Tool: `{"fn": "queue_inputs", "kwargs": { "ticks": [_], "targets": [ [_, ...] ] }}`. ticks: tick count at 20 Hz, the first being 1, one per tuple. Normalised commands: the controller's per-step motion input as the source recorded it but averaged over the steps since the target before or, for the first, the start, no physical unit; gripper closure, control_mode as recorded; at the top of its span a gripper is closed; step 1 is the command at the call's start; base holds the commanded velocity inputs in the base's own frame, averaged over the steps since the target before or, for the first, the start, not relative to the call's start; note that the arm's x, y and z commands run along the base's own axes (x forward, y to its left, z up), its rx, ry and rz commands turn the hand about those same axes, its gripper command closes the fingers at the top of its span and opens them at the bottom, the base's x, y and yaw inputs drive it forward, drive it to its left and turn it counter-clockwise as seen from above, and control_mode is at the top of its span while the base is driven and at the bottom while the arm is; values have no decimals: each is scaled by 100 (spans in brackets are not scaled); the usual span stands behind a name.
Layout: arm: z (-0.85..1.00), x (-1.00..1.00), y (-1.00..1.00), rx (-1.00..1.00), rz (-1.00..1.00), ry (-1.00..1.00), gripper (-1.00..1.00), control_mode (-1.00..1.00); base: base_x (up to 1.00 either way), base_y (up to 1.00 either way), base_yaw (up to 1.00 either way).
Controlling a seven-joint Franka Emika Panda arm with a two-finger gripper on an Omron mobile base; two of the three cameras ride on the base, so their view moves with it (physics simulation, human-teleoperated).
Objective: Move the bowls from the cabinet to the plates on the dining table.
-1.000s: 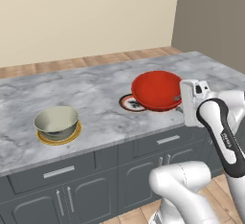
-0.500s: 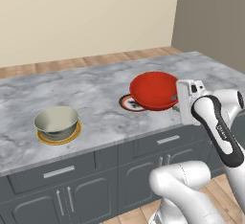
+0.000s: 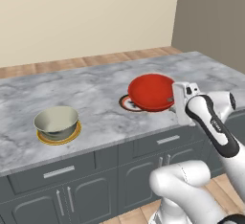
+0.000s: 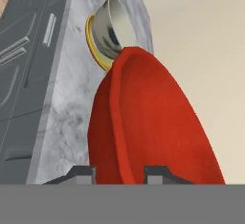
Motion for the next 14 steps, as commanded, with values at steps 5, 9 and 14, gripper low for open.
{"fn": "queue_inputs", "kwargs": {
  "ticks": [5, 9, 14],
  "targets": [
    [-10, 23, -1, 0, 0, 0, 100, -100, 0, 0, 0],
    [-5, 24, -2, 0, 0, 0, 100, -100, 0, 0, 0],
    [-3, 23, -6, 0, 0, 0, 100, -100, 0, 0, 0]
  ]
}}
